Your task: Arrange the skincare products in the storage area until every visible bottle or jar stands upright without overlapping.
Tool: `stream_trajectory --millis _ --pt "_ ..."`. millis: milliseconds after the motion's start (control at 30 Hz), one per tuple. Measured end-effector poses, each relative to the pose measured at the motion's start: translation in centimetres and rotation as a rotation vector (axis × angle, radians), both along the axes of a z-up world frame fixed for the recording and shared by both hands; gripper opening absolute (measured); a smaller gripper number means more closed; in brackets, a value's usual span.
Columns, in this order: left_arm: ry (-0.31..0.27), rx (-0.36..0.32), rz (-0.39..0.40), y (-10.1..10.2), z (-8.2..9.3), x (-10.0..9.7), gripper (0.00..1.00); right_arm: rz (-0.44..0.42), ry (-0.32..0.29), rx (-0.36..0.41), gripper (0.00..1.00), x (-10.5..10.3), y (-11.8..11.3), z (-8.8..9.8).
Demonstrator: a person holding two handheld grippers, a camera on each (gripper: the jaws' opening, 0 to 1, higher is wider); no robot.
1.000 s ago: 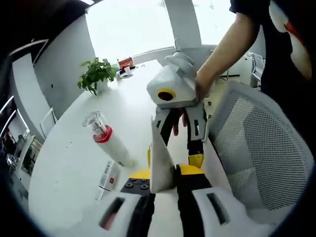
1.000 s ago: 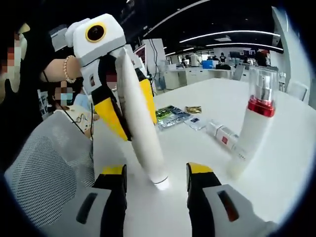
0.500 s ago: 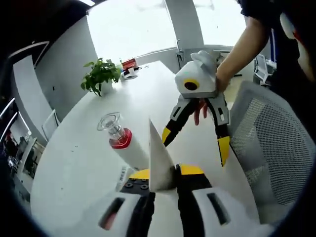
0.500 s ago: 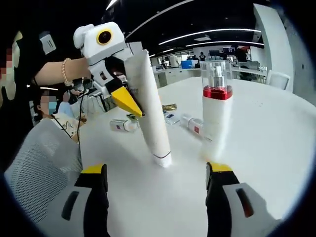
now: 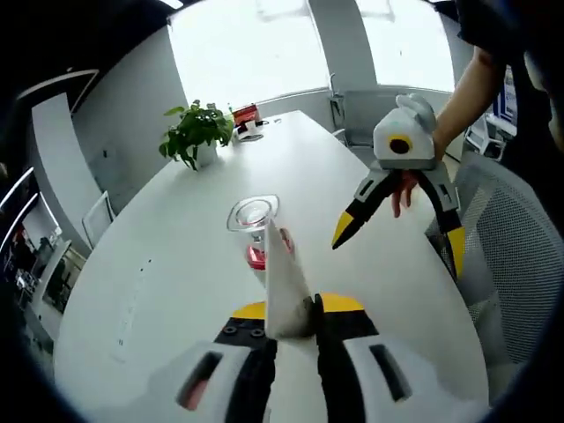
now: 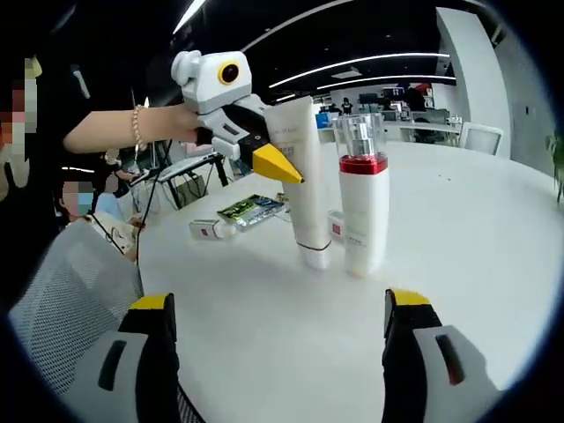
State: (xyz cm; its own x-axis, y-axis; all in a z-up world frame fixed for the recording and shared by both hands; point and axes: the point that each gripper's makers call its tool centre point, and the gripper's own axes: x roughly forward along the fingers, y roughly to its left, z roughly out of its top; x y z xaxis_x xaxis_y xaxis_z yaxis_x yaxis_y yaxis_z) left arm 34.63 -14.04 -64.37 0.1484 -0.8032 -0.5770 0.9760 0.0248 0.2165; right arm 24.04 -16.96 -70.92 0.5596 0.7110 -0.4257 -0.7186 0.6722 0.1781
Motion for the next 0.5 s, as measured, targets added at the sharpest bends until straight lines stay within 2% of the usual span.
stream_trajectory --millis 233,500 --pt "0.000 -0.009 -0.001 -0.45 -0.08 0.90 0.21 -0.006 0.005 0.011 0.97 0.01 0.49 0.11" --pt "-0.002 -0.008 -0.012 -0.66 -0.12 1.07 0.21 -0.004 0.005 0.010 0.97 -0.02 0.73 0.25"
